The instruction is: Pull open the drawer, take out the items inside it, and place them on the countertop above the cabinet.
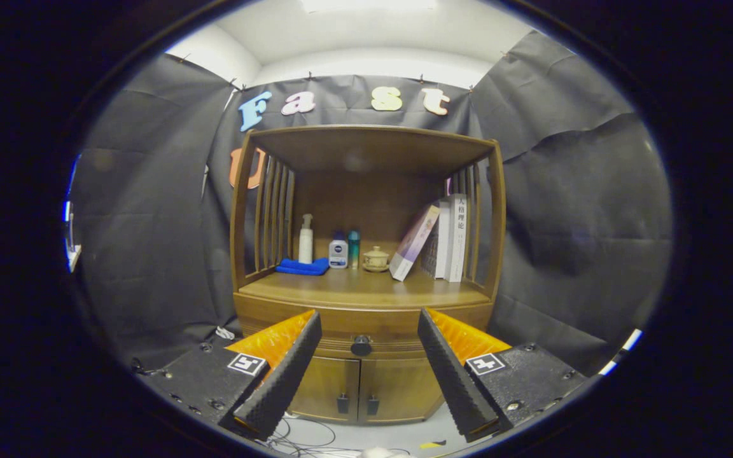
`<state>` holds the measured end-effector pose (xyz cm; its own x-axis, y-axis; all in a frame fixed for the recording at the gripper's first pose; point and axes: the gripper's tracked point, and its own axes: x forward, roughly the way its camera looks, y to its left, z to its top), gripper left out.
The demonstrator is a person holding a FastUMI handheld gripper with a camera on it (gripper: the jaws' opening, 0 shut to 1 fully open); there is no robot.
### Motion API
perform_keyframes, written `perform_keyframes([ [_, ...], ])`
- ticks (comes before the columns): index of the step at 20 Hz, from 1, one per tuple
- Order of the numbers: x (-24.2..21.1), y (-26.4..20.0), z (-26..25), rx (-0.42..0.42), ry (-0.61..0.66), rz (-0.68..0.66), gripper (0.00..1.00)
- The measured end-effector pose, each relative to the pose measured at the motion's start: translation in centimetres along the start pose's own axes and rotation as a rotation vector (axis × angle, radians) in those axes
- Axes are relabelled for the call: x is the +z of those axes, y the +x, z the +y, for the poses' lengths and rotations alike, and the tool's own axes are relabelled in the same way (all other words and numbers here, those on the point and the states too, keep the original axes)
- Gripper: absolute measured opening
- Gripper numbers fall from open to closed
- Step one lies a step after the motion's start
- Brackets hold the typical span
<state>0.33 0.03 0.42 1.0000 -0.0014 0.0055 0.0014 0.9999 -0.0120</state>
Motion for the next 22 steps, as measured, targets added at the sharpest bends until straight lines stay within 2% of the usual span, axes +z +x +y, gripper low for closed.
perform_keyframes([
  [9,-3.2,4.0,1.1,0.016,-0.03,0.016,1.0],
  [18,-10.6,13.5,2.1,0.014,-0.077,0.07,1.0],
  [22,-13.5,17.0,1.5,0.005,-0.037,0.109,1.0],
])
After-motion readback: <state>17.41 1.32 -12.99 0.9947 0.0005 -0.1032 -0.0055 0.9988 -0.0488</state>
